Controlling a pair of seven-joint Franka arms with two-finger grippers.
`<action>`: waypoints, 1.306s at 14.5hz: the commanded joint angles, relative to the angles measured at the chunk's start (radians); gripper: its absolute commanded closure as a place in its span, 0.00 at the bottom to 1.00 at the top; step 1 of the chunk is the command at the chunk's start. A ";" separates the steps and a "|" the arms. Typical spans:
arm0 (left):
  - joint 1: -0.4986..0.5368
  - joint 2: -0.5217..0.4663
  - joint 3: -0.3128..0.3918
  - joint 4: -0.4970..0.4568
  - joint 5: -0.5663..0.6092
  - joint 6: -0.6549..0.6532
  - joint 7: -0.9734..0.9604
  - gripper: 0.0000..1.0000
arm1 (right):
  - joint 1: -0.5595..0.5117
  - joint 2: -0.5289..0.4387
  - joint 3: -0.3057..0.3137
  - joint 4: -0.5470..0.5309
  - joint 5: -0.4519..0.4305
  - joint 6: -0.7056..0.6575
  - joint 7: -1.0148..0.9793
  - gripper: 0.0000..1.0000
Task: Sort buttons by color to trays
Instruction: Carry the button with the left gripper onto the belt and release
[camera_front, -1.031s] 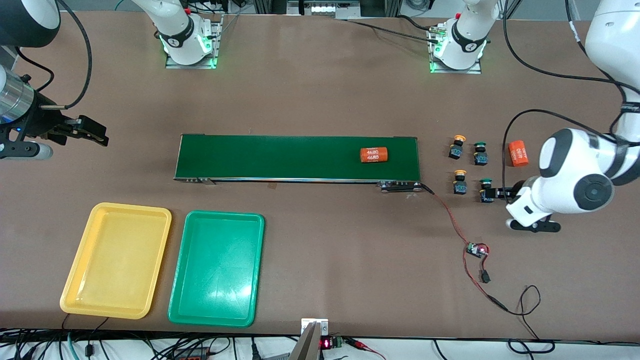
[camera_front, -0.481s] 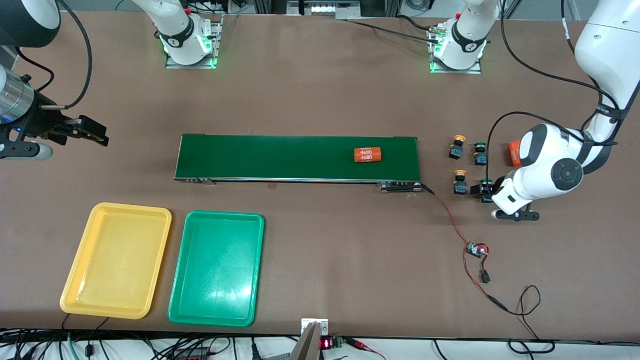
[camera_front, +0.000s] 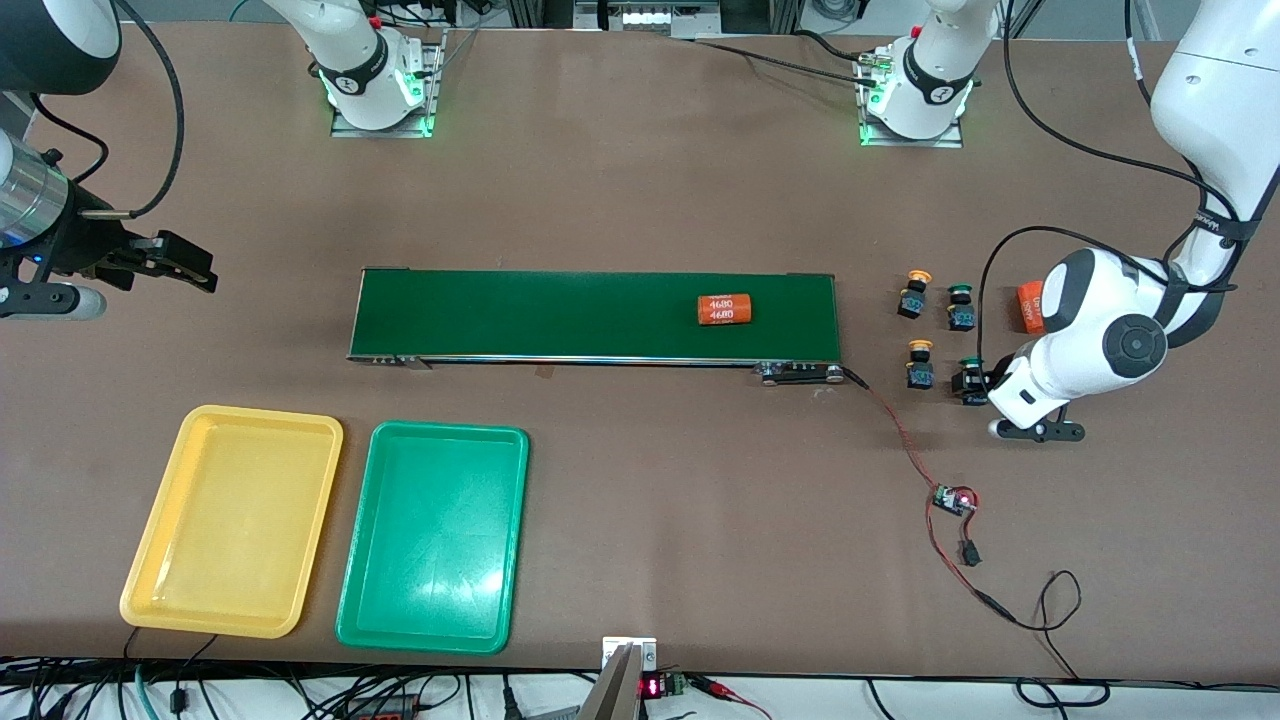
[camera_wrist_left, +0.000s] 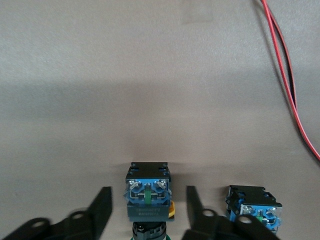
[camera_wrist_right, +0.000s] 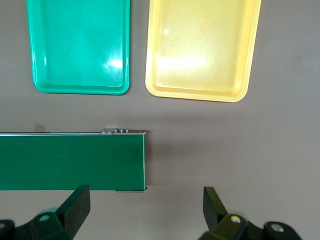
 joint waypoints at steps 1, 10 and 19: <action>0.000 0.014 0.012 0.001 0.027 0.017 -0.021 0.53 | -0.003 0.004 0.002 0.010 0.005 -0.001 -0.014 0.00; -0.017 -0.092 -0.213 0.093 0.027 -0.293 -0.126 0.66 | -0.003 0.004 0.002 0.010 0.005 -0.001 -0.014 0.00; -0.273 -0.024 -0.323 0.080 0.027 -0.315 -0.629 0.66 | -0.003 0.004 0.001 0.010 0.005 -0.001 -0.016 0.00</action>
